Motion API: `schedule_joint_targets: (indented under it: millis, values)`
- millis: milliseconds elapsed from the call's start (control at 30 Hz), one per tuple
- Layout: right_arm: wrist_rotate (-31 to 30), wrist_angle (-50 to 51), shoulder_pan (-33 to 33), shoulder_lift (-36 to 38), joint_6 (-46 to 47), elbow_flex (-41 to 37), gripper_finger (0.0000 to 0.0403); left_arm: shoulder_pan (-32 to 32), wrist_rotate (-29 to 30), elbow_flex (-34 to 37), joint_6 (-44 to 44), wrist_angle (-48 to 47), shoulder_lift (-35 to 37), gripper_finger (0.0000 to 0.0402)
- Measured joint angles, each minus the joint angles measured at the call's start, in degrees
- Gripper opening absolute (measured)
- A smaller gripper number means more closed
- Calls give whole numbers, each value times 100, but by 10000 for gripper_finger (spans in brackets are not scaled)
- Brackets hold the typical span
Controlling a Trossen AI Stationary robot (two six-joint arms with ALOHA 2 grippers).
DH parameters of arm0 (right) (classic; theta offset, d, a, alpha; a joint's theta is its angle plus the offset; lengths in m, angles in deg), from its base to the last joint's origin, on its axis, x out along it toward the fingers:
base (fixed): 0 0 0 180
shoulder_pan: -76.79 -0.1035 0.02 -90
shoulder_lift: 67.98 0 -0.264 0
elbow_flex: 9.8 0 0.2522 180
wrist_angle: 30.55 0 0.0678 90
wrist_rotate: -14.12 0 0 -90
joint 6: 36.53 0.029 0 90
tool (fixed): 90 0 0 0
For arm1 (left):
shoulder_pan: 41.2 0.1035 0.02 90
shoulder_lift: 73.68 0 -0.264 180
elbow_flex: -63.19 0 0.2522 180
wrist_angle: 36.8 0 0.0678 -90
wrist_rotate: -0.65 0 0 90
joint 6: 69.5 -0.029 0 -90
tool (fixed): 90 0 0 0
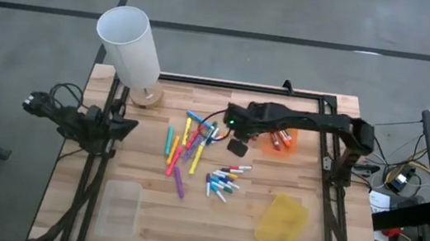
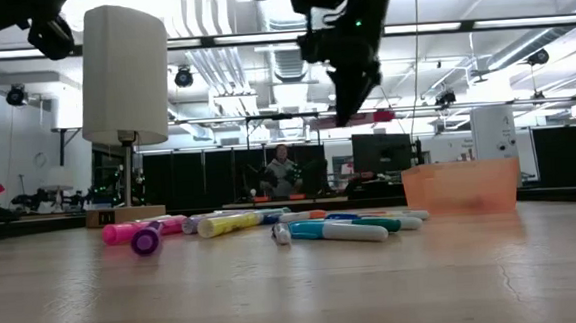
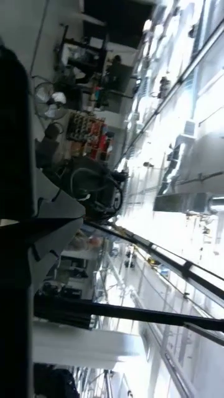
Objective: Pick & Place Markers
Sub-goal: Put the pink eraser marker into the orange bin
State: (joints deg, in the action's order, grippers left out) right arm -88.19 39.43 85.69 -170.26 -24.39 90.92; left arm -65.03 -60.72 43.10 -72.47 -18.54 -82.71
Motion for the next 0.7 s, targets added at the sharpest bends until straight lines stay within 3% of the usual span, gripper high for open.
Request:
schedule_joint_targets:
  millis: [200,433,700]
  values:
    - [-586,62,288,691,976,-551,56,62,1,-1,-255,398,-297,0]
    - [-739,37,900,1236,1720,-1465,56,61,-2,-7,-146,399,-477,0]
    - [-595,-371,1624,1320,1834,-2542,56,64,-4,-13,-141,394,-475,0]
